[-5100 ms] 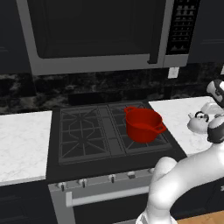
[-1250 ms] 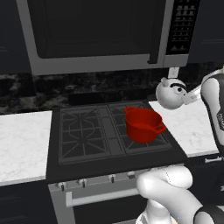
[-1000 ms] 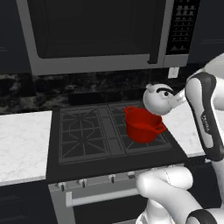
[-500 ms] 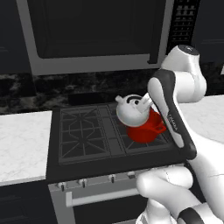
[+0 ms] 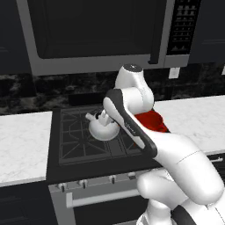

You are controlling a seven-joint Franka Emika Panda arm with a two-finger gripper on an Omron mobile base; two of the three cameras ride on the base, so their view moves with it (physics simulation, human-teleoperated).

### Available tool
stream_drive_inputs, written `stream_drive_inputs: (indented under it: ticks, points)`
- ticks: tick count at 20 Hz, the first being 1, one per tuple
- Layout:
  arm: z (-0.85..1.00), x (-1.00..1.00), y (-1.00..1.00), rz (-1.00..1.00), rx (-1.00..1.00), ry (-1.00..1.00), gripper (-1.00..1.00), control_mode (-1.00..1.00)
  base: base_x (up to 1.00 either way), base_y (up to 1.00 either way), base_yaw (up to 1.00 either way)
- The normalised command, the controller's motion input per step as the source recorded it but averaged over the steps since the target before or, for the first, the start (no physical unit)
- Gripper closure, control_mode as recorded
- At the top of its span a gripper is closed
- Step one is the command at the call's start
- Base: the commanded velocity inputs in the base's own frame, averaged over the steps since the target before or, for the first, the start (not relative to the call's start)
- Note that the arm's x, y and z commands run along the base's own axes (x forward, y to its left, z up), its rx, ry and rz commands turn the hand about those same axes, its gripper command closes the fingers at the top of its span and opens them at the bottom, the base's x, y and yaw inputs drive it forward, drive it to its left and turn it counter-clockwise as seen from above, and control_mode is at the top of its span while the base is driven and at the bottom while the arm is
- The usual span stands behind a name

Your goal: Pick the kettle from the counter and place it on a stove burner. Then turn the burner on.

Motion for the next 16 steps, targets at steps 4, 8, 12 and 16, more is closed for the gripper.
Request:
stream_drive_inputs:
  ticks: [4, 8, 12, 16]
  points:
    - [-0.51, 0.40, 0.79, -0.02, 0.08, 0.04, 1.00, -1.00, 0.00, 0.00, 0.00]
    - [-0.20, 0.28, 0.37, 0.02, -0.03, 0.07, 1.00, -1.00, 0.00, 0.00, 0.00]
    - [-0.21, 0.37, 0.06, 0.00, 0.00, 0.01, 1.00, -1.00, 0.00, 0.00, 0.00]
    - [-0.19, 0.57, -0.01, 0.00, 0.00, 0.01, 1.00, -1.00, 0.00, 0.00, 0.00]
